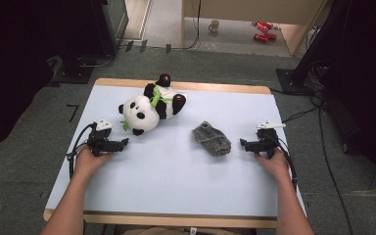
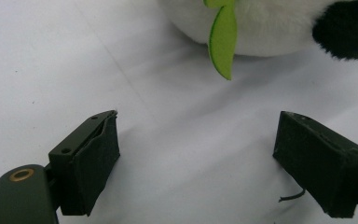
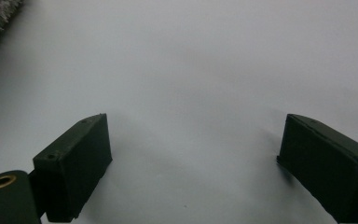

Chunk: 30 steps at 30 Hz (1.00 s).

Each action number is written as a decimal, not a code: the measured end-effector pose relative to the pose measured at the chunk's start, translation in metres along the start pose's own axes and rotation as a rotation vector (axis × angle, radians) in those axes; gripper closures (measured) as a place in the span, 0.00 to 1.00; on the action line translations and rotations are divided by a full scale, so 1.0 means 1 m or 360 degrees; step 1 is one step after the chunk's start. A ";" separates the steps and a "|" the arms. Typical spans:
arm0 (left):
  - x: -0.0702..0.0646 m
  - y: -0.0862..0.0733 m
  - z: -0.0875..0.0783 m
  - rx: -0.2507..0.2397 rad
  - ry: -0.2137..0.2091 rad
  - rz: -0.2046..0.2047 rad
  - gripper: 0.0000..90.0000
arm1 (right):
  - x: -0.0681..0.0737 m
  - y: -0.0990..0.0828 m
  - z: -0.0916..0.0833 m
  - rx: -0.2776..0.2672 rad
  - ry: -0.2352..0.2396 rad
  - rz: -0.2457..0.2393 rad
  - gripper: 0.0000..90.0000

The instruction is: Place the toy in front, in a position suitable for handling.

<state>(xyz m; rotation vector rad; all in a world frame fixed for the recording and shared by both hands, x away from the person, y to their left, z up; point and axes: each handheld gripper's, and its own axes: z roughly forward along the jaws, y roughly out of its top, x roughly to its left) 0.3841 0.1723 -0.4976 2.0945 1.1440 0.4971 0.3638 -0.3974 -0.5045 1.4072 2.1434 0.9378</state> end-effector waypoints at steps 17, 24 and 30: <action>0.001 0.000 -0.001 0.0005 -0.0009 0.0006 0.17 | 0.001 0.000 0.001 0.0008 -0.0023 0.0012 0.06; 0.002 0.004 -0.006 0.0043 -0.0003 -0.0003 0.26 | 0.000 0.000 0.001 0.0008 -0.0022 0.0013 0.06; 0.005 0.007 -0.012 0.0034 -0.0039 -0.0011 0.27 | 0.000 0.000 0.001 0.0009 -0.0021 0.0013 0.06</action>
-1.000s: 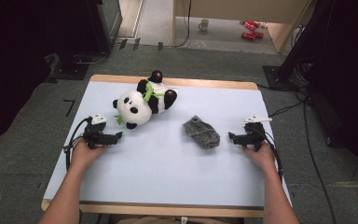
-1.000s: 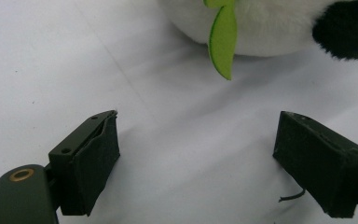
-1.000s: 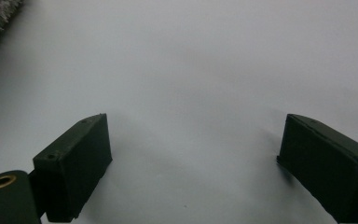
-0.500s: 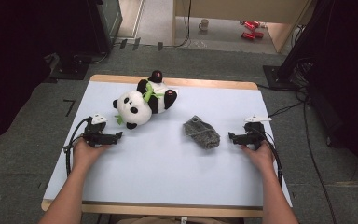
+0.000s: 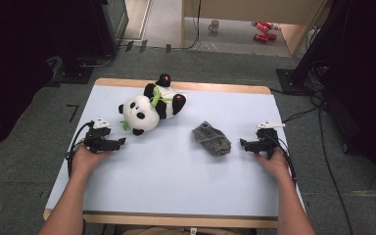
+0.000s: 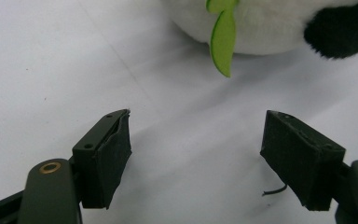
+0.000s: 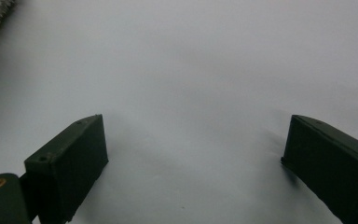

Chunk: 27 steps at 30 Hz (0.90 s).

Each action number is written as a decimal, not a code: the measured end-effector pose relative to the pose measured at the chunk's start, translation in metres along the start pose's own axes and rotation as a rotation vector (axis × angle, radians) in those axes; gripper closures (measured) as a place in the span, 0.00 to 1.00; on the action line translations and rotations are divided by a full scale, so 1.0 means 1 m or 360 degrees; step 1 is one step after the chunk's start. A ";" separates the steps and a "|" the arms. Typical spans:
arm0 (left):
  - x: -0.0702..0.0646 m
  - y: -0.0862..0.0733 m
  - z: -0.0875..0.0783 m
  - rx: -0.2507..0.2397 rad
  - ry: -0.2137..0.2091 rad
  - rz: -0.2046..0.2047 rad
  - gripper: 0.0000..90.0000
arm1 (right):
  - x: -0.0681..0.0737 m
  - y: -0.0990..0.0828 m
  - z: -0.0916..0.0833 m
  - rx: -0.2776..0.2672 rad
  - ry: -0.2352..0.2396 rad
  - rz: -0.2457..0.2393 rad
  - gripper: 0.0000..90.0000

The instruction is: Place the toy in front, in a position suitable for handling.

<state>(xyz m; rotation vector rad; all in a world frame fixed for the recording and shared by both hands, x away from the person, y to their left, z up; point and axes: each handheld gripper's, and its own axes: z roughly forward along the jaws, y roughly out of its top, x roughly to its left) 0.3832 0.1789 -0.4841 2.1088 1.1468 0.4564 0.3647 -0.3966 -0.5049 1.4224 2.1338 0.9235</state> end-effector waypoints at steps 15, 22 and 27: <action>-0.001 0.015 -0.021 -0.0090 -0.0099 -0.0040 0.27 | 0.000 0.000 0.000 0.0000 -0.0003 0.0000 0.06; -0.004 0.024 -0.024 -0.0061 -0.0122 -0.0057 0.28 | 0.000 0.000 0.000 0.0000 -0.0001 0.0001 0.06; -0.011 0.035 -0.027 -0.0056 -0.0144 -0.0018 0.34 | 0.000 0.000 0.000 0.0000 -0.0002 0.0003 0.06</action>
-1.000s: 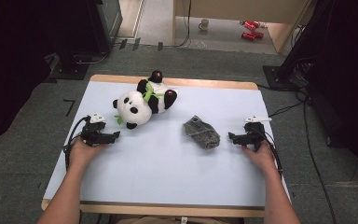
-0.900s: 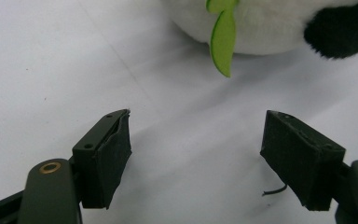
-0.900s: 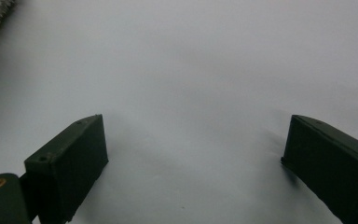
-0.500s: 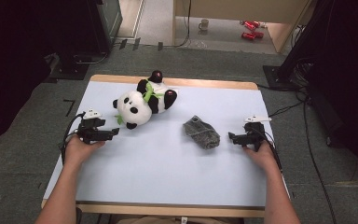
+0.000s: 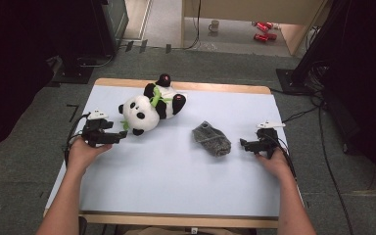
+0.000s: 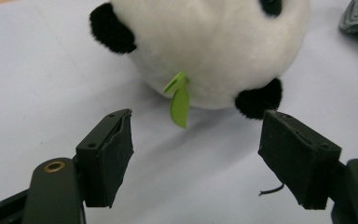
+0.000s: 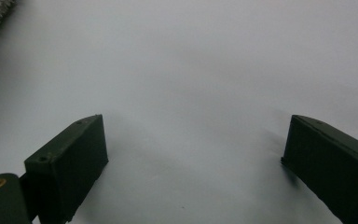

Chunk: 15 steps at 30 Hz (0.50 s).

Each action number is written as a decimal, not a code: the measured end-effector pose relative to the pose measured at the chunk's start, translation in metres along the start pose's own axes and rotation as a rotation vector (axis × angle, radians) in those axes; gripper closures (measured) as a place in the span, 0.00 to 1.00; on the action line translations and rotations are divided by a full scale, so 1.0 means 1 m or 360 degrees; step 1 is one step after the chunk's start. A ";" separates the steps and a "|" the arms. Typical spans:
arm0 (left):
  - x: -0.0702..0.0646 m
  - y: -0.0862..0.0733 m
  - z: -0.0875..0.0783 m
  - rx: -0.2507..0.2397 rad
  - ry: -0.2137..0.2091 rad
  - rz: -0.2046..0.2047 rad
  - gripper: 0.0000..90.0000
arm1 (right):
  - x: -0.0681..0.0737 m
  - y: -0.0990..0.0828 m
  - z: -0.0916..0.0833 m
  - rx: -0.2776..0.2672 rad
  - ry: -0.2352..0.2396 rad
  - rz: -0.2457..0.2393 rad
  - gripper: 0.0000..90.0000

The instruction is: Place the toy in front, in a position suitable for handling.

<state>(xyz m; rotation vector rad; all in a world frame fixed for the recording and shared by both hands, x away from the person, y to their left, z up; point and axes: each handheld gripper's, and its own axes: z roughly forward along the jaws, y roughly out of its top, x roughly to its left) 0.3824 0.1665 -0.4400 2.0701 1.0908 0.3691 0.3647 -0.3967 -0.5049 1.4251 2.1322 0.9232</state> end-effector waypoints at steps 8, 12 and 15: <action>-0.010 0.020 0.003 -0.0062 -0.0096 0.0000 0.35 | 0.000 0.000 0.000 -0.0001 0.0000 -0.0002 0.06; -0.015 0.030 0.005 -0.0055 -0.0085 0.0039 0.36 | 0.000 0.000 0.000 0.0000 -0.0001 -0.0004 0.06; -0.018 0.041 0.006 -0.0054 -0.0069 0.0067 0.35 | 0.000 0.000 0.000 -0.0001 -0.0003 -0.0004 0.06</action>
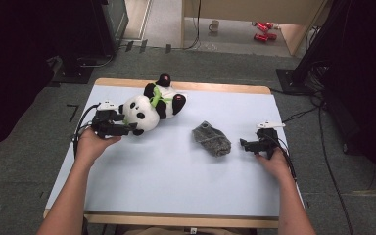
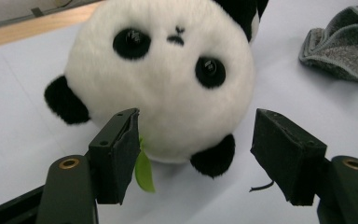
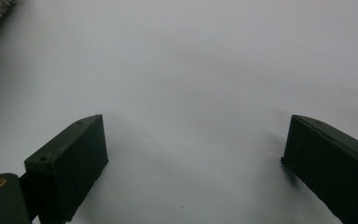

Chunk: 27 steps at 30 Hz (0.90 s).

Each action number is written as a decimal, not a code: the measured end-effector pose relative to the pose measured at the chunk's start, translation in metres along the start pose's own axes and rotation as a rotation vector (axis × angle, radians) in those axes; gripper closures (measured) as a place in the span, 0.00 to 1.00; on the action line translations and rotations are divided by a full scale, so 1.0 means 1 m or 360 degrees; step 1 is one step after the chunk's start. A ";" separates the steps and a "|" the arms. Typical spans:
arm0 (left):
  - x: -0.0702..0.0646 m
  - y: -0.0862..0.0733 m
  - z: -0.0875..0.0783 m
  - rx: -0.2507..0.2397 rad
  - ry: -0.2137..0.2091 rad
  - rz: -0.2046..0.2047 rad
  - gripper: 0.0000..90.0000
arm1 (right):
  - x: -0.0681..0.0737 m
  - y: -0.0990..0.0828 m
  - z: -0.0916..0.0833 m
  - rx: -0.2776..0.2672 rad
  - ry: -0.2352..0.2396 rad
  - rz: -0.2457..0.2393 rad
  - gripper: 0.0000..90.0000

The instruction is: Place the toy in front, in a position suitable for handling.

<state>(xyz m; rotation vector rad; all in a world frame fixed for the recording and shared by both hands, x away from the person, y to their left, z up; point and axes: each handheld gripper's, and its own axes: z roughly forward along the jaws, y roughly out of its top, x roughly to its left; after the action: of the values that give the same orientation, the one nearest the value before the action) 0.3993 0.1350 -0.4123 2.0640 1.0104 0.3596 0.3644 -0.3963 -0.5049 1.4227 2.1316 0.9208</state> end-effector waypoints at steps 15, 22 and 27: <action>-0.006 0.045 0.016 -0.0004 -0.0042 0.0023 0.35 | 0.000 0.000 0.000 0.0000 -0.0001 0.0002 0.06; -0.008 0.056 0.023 -0.0008 -0.0048 0.0029 0.36 | 0.000 0.000 0.000 0.0001 -0.0001 0.0001 0.06; -0.014 0.063 0.026 -0.0018 -0.0052 0.0023 0.36 | 0.000 0.000 0.000 0.0001 -0.0001 0.0001 0.06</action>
<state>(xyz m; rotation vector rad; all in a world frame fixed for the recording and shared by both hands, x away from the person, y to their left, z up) 0.4384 0.0872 -0.3799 2.0617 0.9720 0.3370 0.3643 -0.3964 -0.5048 1.4241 2.1312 0.9203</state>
